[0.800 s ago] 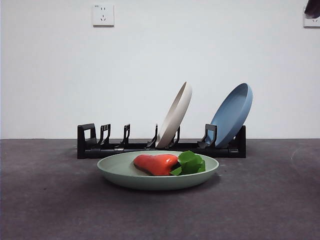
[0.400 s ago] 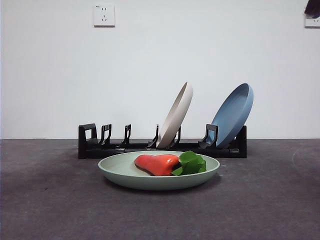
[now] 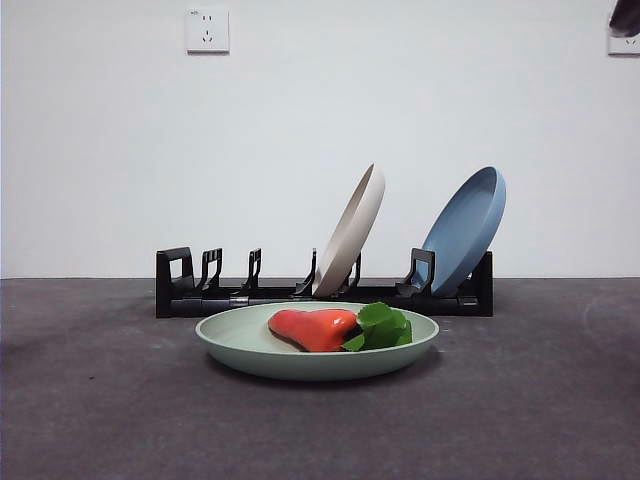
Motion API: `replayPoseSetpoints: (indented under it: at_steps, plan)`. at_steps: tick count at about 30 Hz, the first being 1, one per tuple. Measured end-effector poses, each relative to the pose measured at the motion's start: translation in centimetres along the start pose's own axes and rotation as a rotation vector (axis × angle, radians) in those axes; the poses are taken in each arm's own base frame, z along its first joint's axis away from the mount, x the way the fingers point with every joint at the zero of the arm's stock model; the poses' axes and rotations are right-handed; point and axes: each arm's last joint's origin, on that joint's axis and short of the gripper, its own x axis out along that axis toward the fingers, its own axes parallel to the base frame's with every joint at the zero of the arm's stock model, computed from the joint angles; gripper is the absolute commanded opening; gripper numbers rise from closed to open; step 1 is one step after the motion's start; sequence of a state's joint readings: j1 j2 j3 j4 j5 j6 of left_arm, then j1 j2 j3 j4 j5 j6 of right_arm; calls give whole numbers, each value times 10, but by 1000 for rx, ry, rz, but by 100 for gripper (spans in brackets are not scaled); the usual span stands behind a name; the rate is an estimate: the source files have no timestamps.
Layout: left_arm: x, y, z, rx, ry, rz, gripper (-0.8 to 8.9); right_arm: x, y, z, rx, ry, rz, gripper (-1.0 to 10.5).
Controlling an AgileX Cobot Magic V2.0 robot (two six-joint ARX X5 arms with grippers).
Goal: Take the green plate from the plate rack,put the plate on the table,take the carrot from the table,put the carrot in the plate
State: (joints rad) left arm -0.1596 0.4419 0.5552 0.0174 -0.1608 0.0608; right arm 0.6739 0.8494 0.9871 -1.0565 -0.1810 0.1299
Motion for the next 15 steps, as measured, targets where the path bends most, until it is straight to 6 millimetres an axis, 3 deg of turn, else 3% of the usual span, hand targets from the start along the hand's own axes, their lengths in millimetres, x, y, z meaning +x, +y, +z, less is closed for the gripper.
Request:
replayPoseSetpoints:
  at_steps: [6, 15]
  plan:
    - [-12, 7, -69, 24, 102, 68, -3, 0, 0, 0, 0, 0, 0, 1]
    - [-27, 9, -121, 30, 132, 99, -3, 0, 0, 0, 0, 0, 0, 1]
